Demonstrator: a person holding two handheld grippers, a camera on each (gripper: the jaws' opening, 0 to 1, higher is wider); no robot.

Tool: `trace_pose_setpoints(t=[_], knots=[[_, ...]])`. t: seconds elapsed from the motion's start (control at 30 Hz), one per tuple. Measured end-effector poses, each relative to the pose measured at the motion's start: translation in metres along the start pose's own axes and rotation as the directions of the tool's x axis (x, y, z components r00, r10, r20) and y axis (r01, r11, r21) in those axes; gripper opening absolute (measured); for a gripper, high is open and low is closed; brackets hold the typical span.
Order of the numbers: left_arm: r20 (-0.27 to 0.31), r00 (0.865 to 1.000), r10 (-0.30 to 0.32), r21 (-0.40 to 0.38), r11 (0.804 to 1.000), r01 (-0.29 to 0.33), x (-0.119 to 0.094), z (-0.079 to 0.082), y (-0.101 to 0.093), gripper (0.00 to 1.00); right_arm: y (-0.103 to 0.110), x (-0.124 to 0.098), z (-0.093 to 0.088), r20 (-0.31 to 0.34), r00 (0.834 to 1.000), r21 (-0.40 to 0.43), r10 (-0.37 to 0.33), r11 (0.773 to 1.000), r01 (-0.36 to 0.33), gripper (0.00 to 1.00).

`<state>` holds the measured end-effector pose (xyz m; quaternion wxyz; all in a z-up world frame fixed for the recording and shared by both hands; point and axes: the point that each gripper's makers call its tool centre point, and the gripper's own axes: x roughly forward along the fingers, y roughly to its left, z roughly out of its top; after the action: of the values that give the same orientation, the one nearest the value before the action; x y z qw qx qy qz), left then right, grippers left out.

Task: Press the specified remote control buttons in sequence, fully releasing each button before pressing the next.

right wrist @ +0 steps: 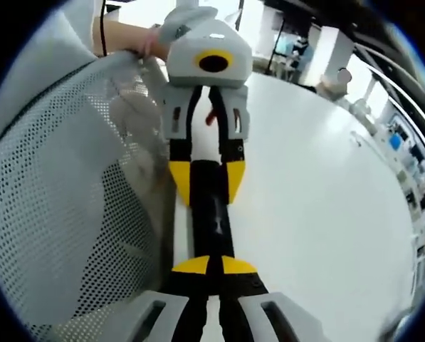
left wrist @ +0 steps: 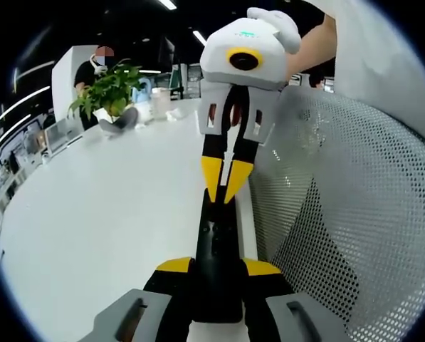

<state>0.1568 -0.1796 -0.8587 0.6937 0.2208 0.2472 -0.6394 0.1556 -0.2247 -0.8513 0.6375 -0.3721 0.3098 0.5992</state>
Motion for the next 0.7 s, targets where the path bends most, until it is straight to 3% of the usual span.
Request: trace_pose_setpoints(t=[0.7], knots=[[0.003,1.000,0.001,-0.004,1.000,-0.001,0.0002,0.0000,0.0008,0.25,-0.0016,0.0014,0.0021,0.011,0.999,0.084,0.031,0.996,-0.031,0.06]])
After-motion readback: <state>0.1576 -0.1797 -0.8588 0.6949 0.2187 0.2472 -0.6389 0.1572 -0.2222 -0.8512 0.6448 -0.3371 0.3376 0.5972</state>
